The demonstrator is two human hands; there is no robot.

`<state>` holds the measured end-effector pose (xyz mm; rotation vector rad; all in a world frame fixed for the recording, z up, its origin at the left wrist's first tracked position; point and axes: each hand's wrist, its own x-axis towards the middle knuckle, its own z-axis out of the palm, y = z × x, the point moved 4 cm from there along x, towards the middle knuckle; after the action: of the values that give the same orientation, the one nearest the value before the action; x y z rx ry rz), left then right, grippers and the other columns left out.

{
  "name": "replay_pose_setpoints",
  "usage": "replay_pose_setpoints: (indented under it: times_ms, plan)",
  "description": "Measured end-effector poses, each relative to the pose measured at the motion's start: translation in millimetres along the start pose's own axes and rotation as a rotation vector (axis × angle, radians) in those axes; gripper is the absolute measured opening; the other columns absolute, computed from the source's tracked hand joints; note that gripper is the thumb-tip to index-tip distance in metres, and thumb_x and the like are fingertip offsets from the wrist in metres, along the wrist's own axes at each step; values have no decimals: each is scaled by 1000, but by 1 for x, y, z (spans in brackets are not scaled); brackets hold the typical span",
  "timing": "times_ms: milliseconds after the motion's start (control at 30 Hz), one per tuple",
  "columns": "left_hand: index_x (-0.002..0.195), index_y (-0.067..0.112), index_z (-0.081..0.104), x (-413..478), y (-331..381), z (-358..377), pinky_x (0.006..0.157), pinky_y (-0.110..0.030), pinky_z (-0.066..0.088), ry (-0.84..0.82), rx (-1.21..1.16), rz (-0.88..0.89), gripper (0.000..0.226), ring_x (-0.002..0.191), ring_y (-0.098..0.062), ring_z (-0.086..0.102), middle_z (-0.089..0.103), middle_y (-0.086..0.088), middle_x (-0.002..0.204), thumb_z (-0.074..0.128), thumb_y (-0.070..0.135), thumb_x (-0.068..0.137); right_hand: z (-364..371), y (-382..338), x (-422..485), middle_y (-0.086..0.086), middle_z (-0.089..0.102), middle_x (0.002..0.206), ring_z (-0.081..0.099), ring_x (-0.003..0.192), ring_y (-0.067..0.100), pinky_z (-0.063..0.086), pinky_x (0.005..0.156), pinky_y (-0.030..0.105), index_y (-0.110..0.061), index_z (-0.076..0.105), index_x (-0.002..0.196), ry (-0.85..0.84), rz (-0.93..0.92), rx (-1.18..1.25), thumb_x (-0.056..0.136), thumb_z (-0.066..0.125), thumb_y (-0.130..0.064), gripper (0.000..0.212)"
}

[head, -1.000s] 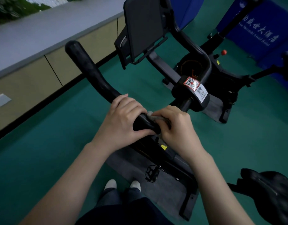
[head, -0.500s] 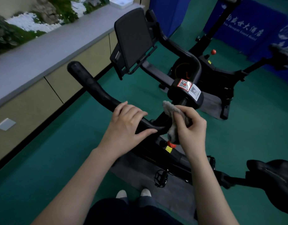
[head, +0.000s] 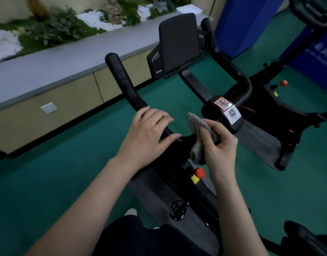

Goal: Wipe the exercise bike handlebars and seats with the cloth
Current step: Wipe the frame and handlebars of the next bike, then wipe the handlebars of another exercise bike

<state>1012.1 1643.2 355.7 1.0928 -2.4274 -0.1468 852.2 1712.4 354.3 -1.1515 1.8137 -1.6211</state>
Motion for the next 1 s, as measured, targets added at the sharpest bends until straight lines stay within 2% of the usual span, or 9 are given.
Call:
replay_pose_setpoints:
  times_ms: [200,333,400,500,633,767,867,1000]
  plan:
    - [115,15,63,-36,27,-5,109,-34,24,56,62,-170,50,114,-16,51,61,3,116,42,53,92,-11,3,-2,2,72,95,67,91,13,53,83,31,-10,71,100,-204,-68,34,90,59,-9,15]
    - [117,15,63,-69,36,-10,107,-33,25,43,129,-320,51,113,-16,51,61,3,117,41,53,92,-4,1,-10,5,71,96,67,93,16,53,84,33,-9,70,100,-364,-123,69,89,58,-8,16]
    - [117,15,62,-90,37,-15,106,-30,23,22,152,-408,52,114,-16,50,60,3,118,39,54,92,4,-3,-19,5,70,96,66,92,14,51,82,28,-12,70,98,-448,-143,102,90,58,-5,16]
    - [122,16,59,-124,35,-20,107,-28,22,-47,173,-550,58,119,-17,49,59,4,124,33,57,91,21,-10,-36,2,70,96,65,91,9,48,80,19,-19,69,96,-578,-158,146,91,59,-3,20]
    - [123,14,60,-178,26,-30,110,-37,28,-102,216,-740,66,120,-19,52,60,1,126,27,60,88,54,-17,-62,3,70,97,65,92,9,47,82,18,-19,69,96,-744,-157,181,91,60,-3,19]
    - [122,13,60,-242,20,-41,109,-40,29,-96,264,-945,72,119,-21,53,62,0,123,24,63,86,88,-27,-97,1,70,96,65,92,9,48,84,20,-23,68,92,-924,-156,205,89,61,-2,22]
    - [123,14,60,-292,21,-51,107,-39,30,-73,274,-1102,78,120,-21,53,61,-1,125,20,67,83,111,-36,-128,-1,70,95,64,91,5,47,84,18,-30,67,88,-1035,-175,231,88,62,0,30]
    - [126,17,57,-359,27,-63,103,-38,35,-47,263,-1301,83,121,-20,51,58,2,128,15,71,79,136,-44,-176,-5,70,93,64,89,2,46,83,14,-32,66,86,-1175,-194,221,88,62,-1,31]
